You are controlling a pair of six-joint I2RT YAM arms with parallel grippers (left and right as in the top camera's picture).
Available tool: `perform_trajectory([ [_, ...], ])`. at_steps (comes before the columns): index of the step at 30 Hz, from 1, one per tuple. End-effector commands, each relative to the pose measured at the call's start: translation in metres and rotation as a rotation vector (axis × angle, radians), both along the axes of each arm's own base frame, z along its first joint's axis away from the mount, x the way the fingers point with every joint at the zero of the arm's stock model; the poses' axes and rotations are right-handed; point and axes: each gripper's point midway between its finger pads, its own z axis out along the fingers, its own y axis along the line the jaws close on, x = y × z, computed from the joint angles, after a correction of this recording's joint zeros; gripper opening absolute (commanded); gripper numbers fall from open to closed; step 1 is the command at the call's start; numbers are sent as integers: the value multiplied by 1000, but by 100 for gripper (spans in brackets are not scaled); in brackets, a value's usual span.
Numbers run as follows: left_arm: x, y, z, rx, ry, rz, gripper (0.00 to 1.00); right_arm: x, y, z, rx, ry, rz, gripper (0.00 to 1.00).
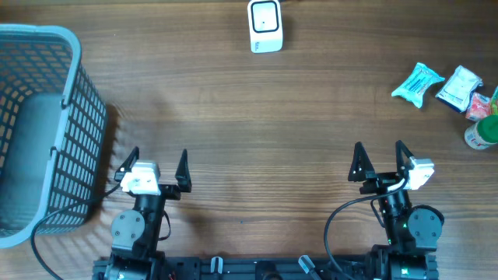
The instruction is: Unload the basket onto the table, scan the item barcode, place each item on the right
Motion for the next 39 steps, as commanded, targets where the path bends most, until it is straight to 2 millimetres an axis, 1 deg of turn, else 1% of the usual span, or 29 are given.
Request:
perform_trajectory([
  [1, -1, -6, -3, 73, -5, -42, 100, 0, -3, 3, -21, -19, -17, 99],
  [7, -1, -4, -2, 57, -11, -35, 100, 0, -3, 3, -21, -19, -17, 100],
  [10, 1, 6, -1, -58, -4, 26, 100, 0, -3, 3, -21, -19, -17, 100],
  [24, 1, 5, 0, -62, -6, 19, 100, 0, -3, 4, -22, -19, -19, 100],
  [25, 1, 5, 0, -62, -7, 19, 100, 0, -12, 4, -32, -19, -70, 100],
  [26, 1, 5, 0, -62, -6, 19, 100, 0, -15, 3, -29, -18, -91, 100],
  [27, 1, 5, 0, -62, -6, 19, 100, 0, -15, 2, -78, -15, -91, 100],
  [29, 1, 5, 0, -62, -6, 19, 100, 1, -15, 0, -239, -21, -88, 100],
  [30, 1, 5, 0, -62, -6, 19, 100, 1, -15, -1, -282, -16, -86, 100],
  [37, 1, 5, 0, -62, -6, 20, 100, 3, -15, -7, -281, 7, -83, 99],
  [39, 1, 11, 0, -62, -7, 42, 100, 3, -15, -7, -281, 7, -83, 100],
])
